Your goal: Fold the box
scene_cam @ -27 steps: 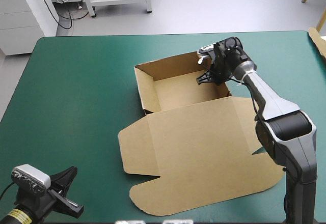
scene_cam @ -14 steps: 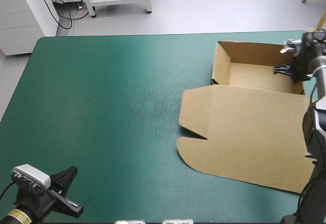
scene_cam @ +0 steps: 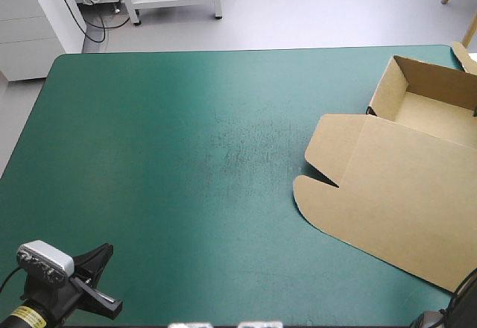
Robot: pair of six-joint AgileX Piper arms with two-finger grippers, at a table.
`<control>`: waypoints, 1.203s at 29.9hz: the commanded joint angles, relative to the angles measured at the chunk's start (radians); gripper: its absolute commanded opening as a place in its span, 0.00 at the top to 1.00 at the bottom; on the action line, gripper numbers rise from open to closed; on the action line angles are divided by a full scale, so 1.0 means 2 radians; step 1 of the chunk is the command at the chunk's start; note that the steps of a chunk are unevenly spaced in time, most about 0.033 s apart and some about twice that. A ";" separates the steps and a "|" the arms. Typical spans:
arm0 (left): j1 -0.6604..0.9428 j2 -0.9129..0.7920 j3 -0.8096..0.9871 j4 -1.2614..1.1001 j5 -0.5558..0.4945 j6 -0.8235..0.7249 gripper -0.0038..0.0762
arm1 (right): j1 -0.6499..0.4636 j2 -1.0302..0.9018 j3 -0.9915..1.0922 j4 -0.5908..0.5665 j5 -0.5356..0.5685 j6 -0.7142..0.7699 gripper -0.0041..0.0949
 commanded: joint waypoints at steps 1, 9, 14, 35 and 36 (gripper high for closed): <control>-0.003 0.008 -0.012 -0.004 -0.037 -0.002 0.96 | 0.004 -0.035 -0.013 0.015 -0.009 -0.019 0.95; -0.003 0.008 -0.012 -0.004 -0.037 -0.002 0.96 | 0.005 -0.041 -0.013 0.023 -0.009 -0.024 0.38; -0.003 0.008 -0.012 -0.004 -0.037 -0.002 0.96 | 0.005 -0.078 -0.013 0.021 -0.009 -0.024 0.31; -0.003 0.008 -0.012 -0.004 -0.038 -0.002 0.96 | 0.228 -0.357 -0.006 0.018 -0.008 -0.001 0.88; -0.003 0.008 -0.012 -0.004 -0.038 -0.002 0.96 | 0.248 -0.372 0.000 0.018 -0.008 -0.001 0.95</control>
